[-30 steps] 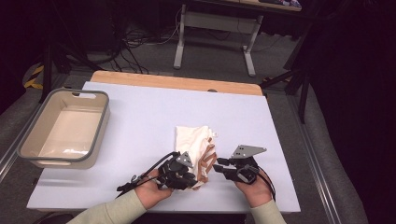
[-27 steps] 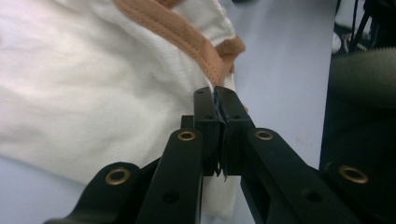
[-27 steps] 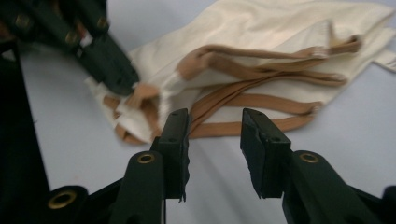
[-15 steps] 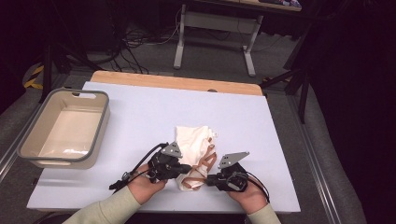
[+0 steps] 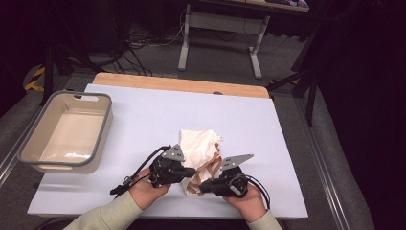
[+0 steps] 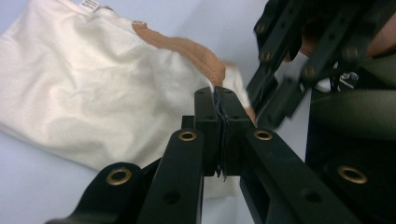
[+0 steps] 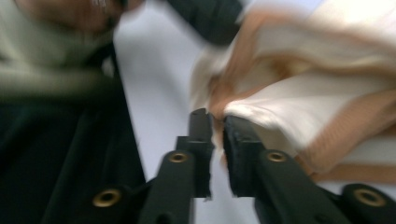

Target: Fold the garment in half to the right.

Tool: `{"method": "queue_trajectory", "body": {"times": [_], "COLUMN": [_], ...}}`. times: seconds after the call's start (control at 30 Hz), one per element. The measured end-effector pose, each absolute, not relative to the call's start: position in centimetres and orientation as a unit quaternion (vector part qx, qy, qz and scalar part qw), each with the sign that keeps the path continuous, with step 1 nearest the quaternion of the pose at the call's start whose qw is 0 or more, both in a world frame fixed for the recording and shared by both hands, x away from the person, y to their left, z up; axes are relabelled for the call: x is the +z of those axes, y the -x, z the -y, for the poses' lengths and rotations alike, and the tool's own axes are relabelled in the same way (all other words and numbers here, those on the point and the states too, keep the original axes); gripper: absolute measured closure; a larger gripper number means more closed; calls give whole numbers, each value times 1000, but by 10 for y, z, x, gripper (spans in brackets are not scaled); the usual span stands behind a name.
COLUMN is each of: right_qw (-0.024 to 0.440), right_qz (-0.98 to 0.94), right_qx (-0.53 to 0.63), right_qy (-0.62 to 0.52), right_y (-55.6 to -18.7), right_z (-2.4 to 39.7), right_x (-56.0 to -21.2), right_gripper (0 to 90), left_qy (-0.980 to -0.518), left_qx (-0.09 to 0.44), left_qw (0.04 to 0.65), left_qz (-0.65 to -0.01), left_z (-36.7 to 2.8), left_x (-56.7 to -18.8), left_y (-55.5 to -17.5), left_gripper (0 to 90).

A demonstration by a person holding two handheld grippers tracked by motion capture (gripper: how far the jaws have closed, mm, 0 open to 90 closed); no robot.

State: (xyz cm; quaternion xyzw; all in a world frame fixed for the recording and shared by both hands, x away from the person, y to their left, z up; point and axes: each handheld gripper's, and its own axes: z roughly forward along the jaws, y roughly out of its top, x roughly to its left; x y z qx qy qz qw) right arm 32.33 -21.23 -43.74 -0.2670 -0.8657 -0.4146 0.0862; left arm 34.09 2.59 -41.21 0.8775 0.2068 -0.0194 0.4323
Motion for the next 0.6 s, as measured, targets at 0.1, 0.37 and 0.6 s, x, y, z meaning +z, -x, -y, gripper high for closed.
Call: {"method": "queue_trajectory", "body": {"times": [0.1, 0.37, 0.6], "right_qw": [94, -27, -131], "right_qz": [888, 854, 824], "right_qx": [-366, -419, -430], "right_qy": [263, 306, 346], "right_y": [-321, -327, -368], "right_z": [208, 249, 257], "right_x": [-440, -408, -413], "right_gripper": [745, 798, 754], "left_qy": [-885, -901, -921], "left_qx": [-31, -51, -76], "left_qw": [421, 393, 356], "left_qz": [-197, -178, -139], "left_z": [-22, -12, -1], "left_x": [-415, -421, -428], "left_y": [-340, -336, -331], "left_gripper": [879, 877, 847]}}
